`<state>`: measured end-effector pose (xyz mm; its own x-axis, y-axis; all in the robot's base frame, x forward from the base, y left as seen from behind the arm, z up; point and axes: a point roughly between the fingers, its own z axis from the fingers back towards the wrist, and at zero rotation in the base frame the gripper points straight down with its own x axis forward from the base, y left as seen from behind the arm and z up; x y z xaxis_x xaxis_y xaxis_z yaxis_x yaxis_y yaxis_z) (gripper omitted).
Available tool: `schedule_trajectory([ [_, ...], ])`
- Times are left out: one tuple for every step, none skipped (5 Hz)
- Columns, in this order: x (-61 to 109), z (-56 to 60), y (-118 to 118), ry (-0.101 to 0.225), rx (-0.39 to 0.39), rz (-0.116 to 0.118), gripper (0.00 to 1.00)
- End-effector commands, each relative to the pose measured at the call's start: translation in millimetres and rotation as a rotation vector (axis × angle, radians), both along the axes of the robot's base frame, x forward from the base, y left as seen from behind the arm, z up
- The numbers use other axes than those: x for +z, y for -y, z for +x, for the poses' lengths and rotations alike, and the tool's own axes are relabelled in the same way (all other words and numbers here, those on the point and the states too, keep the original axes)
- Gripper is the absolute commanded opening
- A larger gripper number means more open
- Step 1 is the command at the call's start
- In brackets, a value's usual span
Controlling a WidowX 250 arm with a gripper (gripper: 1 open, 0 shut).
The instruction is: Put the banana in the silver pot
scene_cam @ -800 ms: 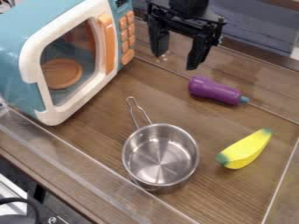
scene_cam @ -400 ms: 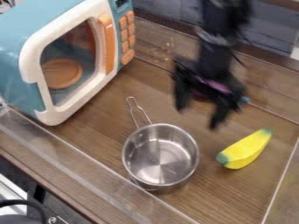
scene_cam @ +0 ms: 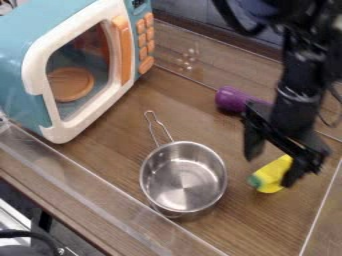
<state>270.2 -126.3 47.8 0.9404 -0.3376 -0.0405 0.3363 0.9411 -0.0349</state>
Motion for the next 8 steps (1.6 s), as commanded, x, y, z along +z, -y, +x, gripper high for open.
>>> schedule_trajectory([
  [16.7,-7.5,4,0.072,-0.018,-0.027,1.00],
  [30.3,-14.6,3,0.124,-0.002,-0.032,1.00],
  [39.1,-19.1,1,0.171,-0.009,-0.043,1.00],
  [35.9,-15.2,2,0.186,-0.036,-0.049,1.00],
  [27.8,-10.2,3,0.189,-0.054,-0.052,1.00],
  [30.7,0.9,-5,0.192,-0.001,-0.051,1.00],
  [36.6,9.5,-13,0.200,0.051,-0.053,1.00],
  [23.0,14.7,-23,0.190,0.045,-0.061,1.00],
])
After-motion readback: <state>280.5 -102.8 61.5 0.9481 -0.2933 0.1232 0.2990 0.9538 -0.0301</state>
